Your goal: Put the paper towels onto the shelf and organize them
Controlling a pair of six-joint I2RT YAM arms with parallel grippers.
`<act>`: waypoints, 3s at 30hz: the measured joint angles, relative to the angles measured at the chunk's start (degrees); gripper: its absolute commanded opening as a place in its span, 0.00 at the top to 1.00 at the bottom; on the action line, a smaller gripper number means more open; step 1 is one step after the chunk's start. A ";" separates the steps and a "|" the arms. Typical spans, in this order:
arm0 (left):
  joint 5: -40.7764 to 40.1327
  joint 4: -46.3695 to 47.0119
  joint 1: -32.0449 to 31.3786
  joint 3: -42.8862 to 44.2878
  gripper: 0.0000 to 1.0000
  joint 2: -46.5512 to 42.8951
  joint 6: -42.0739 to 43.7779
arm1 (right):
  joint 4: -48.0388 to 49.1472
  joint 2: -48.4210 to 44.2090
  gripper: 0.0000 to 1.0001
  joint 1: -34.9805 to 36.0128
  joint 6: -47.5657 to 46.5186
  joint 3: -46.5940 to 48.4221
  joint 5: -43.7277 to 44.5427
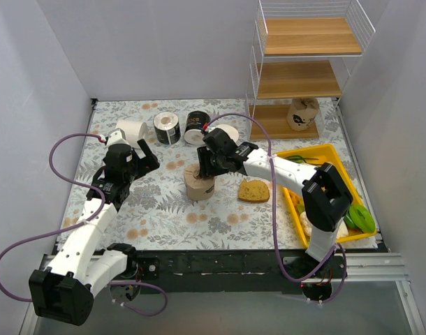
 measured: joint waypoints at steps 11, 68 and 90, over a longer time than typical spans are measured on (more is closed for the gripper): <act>0.02 0.00 0.00 0.00 0.02 -0.48 0.00 | -0.44 -0.26 0.63 -0.24 2.95 -0.02 2.16; -0.22 0.24 -0.70 0.00 0.02 -1.11 -0.02 | 14.01 -10.38 0.64 -42.77 20.74 -12.28 14.10; -0.17 0.37 -1.14 0.00 0.02 -1.68 0.02 | 24.50 2.60 0.41 -40.96 29.38 -5.90 16.55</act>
